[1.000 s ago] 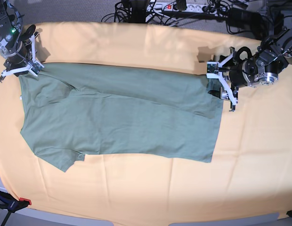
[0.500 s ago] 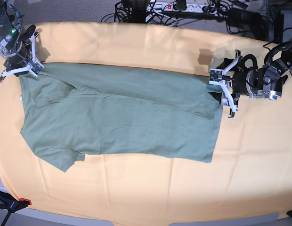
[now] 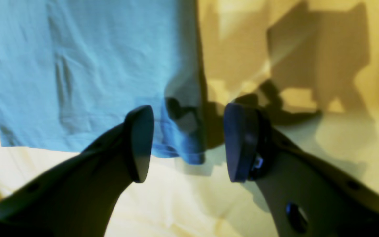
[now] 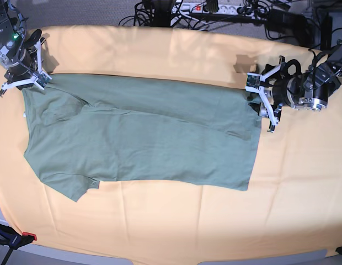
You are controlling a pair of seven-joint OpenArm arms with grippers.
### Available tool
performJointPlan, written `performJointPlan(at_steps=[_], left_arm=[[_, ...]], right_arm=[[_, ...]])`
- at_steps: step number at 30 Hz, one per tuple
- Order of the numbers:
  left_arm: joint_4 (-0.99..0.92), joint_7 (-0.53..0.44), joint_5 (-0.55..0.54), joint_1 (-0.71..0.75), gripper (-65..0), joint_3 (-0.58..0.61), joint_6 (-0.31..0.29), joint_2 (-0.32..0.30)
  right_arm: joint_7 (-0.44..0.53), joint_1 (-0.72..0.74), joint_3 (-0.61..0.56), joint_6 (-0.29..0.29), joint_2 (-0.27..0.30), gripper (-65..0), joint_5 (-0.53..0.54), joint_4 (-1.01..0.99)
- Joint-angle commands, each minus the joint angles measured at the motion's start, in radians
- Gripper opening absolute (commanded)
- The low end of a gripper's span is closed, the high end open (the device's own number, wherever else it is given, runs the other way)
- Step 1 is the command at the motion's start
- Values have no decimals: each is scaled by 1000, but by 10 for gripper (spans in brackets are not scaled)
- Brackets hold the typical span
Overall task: Fold the T-shirt properly
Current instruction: 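Hold the folded edge with both grippers and adjust the grip, then drag the shirt further toward the robot base, then open both grippers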
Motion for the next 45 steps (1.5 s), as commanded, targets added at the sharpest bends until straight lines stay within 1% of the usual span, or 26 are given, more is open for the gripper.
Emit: performJointPlan(at_steps=[1, 3, 4, 6, 9, 11, 15, 16, 19, 22, 23, 25, 26, 27, 28, 29, 30, 32, 33, 34, 36, 39, 42, 45], left_arm=[[9, -7, -1, -9, -297, -11, 6, -19], [9, -7, -1, -5, -299, -11, 43, -19], [9, -7, -1, -3, -299, -11, 49, -19], [9, -7, -1, -3, -300, -11, 52, -19], [9, -7, -1, -3, -326, -11, 52, -19], [8, -6, 0, -3, -326, -11, 64, -19], [-12, -7, 15, -3, -326, -11, 153, -18], [-23, -7, 32, -4, -326, -11, 165, -16], [-55, -11, 35, -3, -326, -11, 158, -13], [-64, -16, 13, -3, -326, -11, 78, -10], [-64, -23, 13, -3, -326, -11, 64, -8], [-64, -34, 14, -3, -327, -11, 64, -4], [-64, -34, 13, -3, -342, -11, 64, 0], [-64, -34, 14, -3, -394, -11, 64, 5], [-64, -34, 14, -3, -481, -11, 64, 10], [-64, -34, 14, -4, -582, -11, 65, 15], [-63, -34, 14, -4, -650, -11, 68, 18], [-56, -34, 14, -4, -650, -11, 70, 19], [-51, -34, 14, -5, -650, -11, 70, 19], [-47, -33, 14, -6, -650, -11, 69, 17], [-35, -34, 19, -8, -650, -11, 69, 11], [-18, -34, 17, -19, -650, -11, 68, -6], [3, -38, 15, -37, -650, -11, 68, -32], [32, -41, -33, -61, -650, -11, 68, -63]], right_arm=[[-11, 0, 8, -3, 19, -446, 2, 5], [-11, 0, 8, -3, 19, -446, 2, 5], [-11, 0, 8, -3, 19, -446, 2, 5], [-11, 0, 8, -3, 19, -446, 2, 5], [-11, 0, 8, -3, 19, -446, 2, 5], [-11, 0, 8, -3, 19, -446, 2, 5], [-11, 0, 8, -3, 19, -446, 2, 5], [-11, 0, 8, -3, 20, -446, 2, 5], [-11, 0, 8, -3, 19, -446, 2, 5], [-11, 0, 8, -3, 20, -446, 2, 5], [-10, 0, 8, -3, 19, -446, 2, 5], [-10, 0, 8, -3, 20, -446, 2, 5], [-10, 0, 8, -3, 20, -446, 2, 5], [-11, 0, 8, -3, 19, -446, 2, 5], [-11, 0, 8, -3, 20, -446, 2, 5], [-11, 0, 8, -3, 20, -446, 1, 5], [-11, 0, 8, -3, 20, -447, 1, 5], [-11, 1, 8, -3, 20, -463, 1, 5], [-11, 0, 8, -3, 20, -491, 0, 6], [-11, 0, 8, -3, 20, -535, -4, 6], [-12, 0, 8, -4, 20, -650, -20, 8], [-12, 0, 9, -27, 24, -650, -46, 9], [-18, 0, 9, -27, 44, -650, -50, 18], [-51, 0, 9, -26, 68, -650, -49, 56]])
